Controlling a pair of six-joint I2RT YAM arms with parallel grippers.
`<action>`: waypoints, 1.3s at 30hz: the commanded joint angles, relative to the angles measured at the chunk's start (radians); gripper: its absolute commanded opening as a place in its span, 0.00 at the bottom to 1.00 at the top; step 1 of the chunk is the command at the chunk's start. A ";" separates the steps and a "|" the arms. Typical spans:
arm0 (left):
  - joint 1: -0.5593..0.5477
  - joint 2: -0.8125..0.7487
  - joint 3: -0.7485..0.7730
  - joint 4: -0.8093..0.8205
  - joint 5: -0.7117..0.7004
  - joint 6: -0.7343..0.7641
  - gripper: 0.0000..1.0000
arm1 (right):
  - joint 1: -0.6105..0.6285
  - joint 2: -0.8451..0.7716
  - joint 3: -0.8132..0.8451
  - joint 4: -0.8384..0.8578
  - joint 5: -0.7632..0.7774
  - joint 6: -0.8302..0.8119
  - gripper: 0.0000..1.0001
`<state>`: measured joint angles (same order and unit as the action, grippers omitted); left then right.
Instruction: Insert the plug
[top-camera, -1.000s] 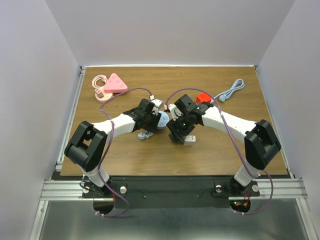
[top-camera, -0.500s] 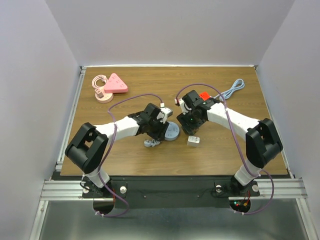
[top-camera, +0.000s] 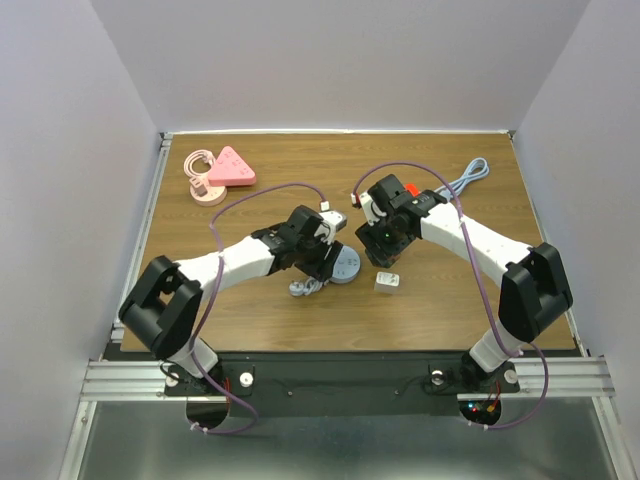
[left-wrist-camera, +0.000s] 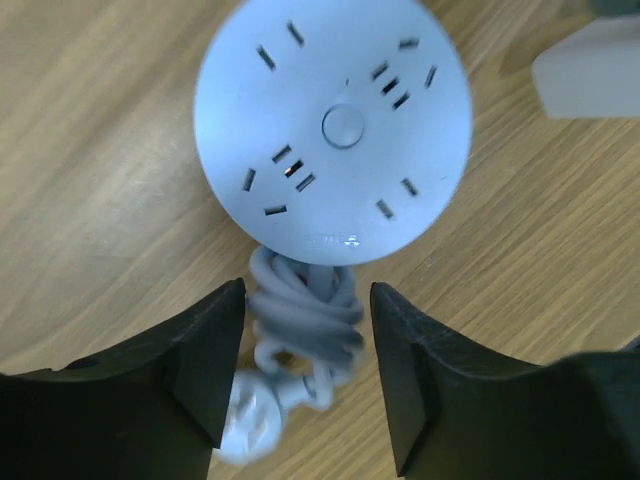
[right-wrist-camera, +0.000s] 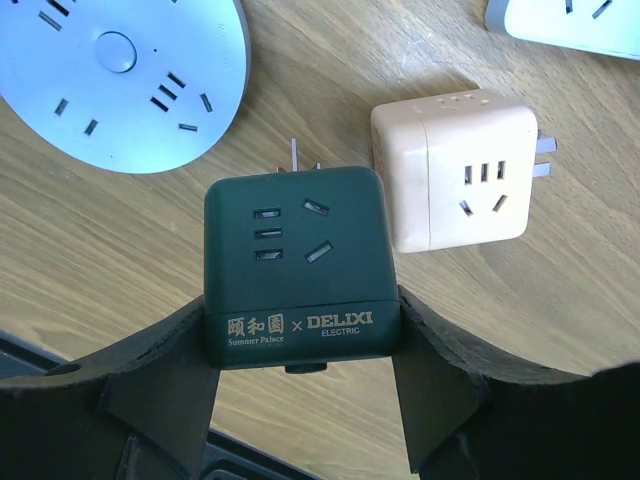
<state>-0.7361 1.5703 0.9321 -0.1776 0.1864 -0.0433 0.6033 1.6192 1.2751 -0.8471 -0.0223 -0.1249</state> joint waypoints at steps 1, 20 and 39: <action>0.000 -0.127 0.039 0.035 -0.025 -0.015 0.72 | 0.001 -0.028 0.043 0.005 -0.014 0.028 0.12; -0.009 -0.564 -0.262 0.047 -0.110 -0.562 0.84 | 0.001 -0.087 0.001 0.181 -0.048 0.054 0.12; -0.152 -0.334 -0.306 0.213 -0.091 -0.639 0.84 | 0.001 -0.239 -0.103 0.224 -0.067 0.060 0.12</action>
<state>-0.8845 1.1797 0.5934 -0.0391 0.0948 -0.7025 0.6033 1.4220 1.1851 -0.6792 -0.0822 -0.0772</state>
